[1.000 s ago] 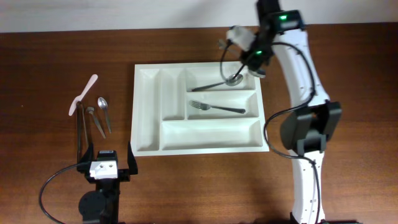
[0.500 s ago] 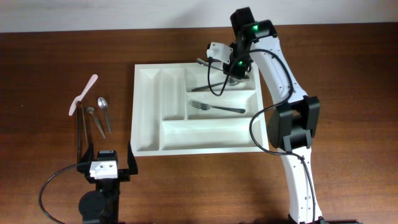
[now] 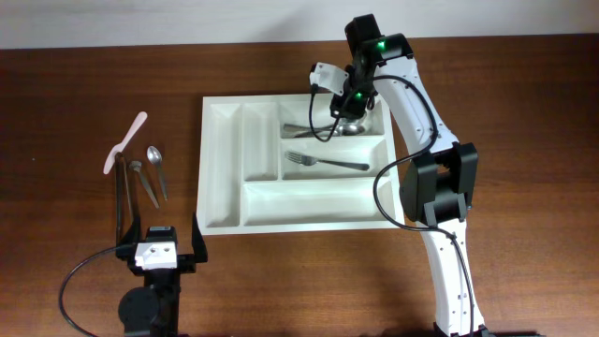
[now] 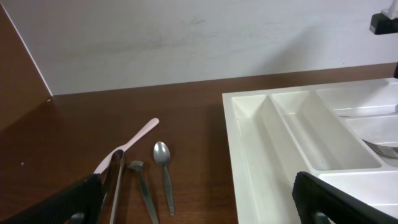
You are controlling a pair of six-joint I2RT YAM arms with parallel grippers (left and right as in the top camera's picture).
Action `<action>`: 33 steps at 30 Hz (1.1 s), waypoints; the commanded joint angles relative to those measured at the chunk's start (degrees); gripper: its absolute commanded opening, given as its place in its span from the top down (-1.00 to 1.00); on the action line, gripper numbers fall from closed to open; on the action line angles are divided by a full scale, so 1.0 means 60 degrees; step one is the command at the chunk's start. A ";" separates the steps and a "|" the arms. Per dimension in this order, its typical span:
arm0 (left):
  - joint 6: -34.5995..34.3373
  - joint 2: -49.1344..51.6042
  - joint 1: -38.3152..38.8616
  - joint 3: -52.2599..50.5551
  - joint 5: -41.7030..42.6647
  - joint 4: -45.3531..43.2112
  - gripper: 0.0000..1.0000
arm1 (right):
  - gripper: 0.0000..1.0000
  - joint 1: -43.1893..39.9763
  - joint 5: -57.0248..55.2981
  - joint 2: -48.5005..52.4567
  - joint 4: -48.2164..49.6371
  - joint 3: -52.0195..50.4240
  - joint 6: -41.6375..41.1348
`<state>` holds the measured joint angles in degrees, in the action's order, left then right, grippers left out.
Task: Pack container
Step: 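Carry the spoon with the right gripper into the upper compartment, then release the spoon and move the right gripper over the last fork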
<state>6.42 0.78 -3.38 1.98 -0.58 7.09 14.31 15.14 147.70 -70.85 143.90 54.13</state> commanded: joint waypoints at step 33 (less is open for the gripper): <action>0.0022 -0.0080 0.0040 -0.0066 0.0113 -0.0033 -0.98 | 0.02 -0.4047 -0.2248 -0.0663 -0.3570 0.0393 -0.7104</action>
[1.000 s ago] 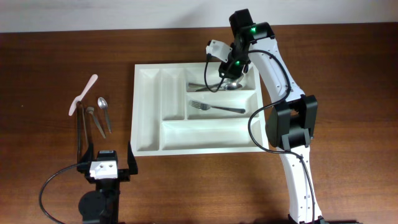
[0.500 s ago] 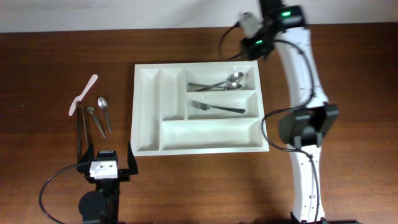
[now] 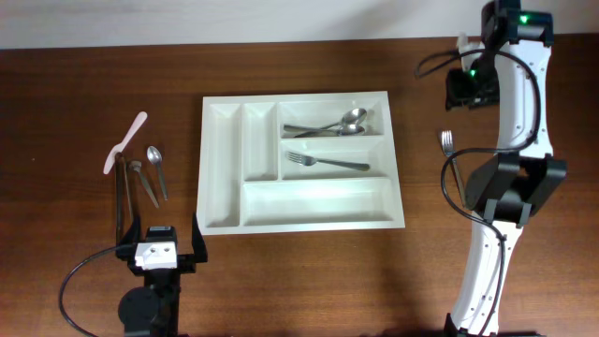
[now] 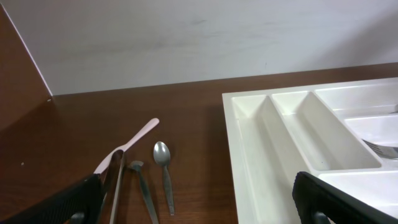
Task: Pack container
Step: 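Release the spoon and move the right gripper over the last fork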
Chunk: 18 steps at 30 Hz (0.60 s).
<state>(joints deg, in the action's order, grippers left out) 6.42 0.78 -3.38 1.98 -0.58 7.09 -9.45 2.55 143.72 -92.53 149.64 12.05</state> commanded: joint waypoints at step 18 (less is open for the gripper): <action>0.0022 -0.0080 0.0040 -0.0066 0.0109 -0.0029 -0.98 | -0.08 -0.0200 -0.0149 0.0000 0.0317 -0.2255 -0.0029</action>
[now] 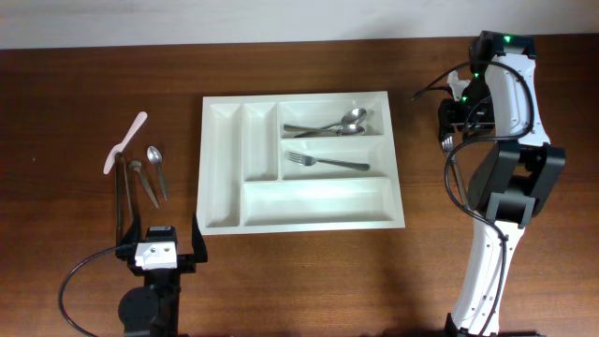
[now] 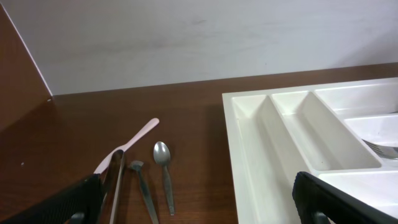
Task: Pack container
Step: 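Release the spoon and move the right gripper over the last fork, then lower the right gripper and grasp the last silver fork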
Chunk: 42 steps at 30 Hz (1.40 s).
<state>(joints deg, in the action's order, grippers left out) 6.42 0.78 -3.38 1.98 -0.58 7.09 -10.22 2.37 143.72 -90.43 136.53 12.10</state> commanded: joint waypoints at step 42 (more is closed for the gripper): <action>0.0022 -0.0080 0.0040 -0.0066 0.0109 -0.0033 -0.99 | 0.92 -0.0321 -0.0117 0.0000 0.1515 -0.2776 -0.0069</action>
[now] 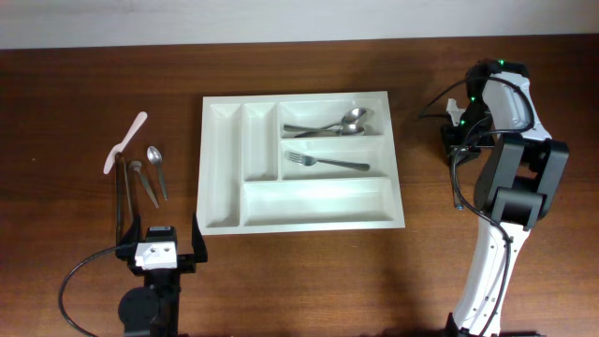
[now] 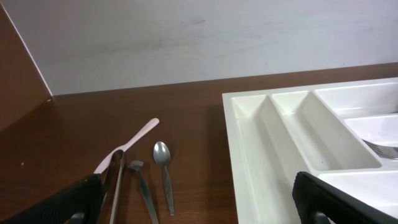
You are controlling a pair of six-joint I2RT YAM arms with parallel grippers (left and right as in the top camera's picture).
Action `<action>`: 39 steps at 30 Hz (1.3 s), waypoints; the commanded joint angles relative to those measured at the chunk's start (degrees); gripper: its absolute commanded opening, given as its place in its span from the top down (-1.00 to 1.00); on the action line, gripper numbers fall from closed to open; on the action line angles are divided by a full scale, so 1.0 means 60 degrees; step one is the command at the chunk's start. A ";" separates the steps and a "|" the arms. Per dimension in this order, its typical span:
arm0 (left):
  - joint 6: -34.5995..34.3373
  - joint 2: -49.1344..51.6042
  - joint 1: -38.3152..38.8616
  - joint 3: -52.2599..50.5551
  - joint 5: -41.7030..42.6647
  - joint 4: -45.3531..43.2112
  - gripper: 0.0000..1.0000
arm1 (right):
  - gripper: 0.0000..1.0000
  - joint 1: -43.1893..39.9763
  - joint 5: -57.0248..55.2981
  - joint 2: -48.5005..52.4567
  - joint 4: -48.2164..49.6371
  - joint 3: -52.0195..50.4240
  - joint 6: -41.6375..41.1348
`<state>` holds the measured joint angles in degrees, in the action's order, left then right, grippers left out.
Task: Pack container
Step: 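Lower the right gripper and grasp the last silver fork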
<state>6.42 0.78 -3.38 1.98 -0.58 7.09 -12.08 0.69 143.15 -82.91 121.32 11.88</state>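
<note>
A white cutlery tray [image 1: 222, 164] lies mid-table; its near corner shows as the tray [image 2: 261, 143] in the left wrist view. Two spoons [image 1: 339, 123] lie in its back right compartment and a fork [image 1: 328, 162] in the one below. Loose to the left are a pink utensil [image 1: 125, 142], a small spoon [image 1: 155, 168], a short metal piece [image 2: 142, 186] and tongs [image 1: 119, 197]. My left gripper [image 1: 159, 236] sits open at the front left, away from them. My right gripper [image 1: 455, 139] is low over the table right of the tray; what lies under it is hidden.
A pale wall runs along the table's back edge. Bare brown tabletop lies between the tray and the right arm. The right arm's cable loops beside its base [image 1: 510, 187].
My right gripper has come down a little at the spot right of the tray. The fork tines that showed on the table there are now covered by it. The left arm has not moved.
My right gripper was first down at the tray's back right compartment over the spoons. Then it was far to the back right, with a fork lying on the table right of the tray. Later it hung just above that fork, and now it covers it.
</note>
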 commanded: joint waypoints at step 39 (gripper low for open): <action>0.0022 -0.0080 0.0040 -0.0066 0.0109 -0.0029 -0.99 | 0.93 0.2630 0.1821 0.0076 -0.1224 0.5657 0.2863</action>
<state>6.42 0.78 -3.38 1.98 -0.58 7.09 -0.12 9.96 143.65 -90.04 154.17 24.73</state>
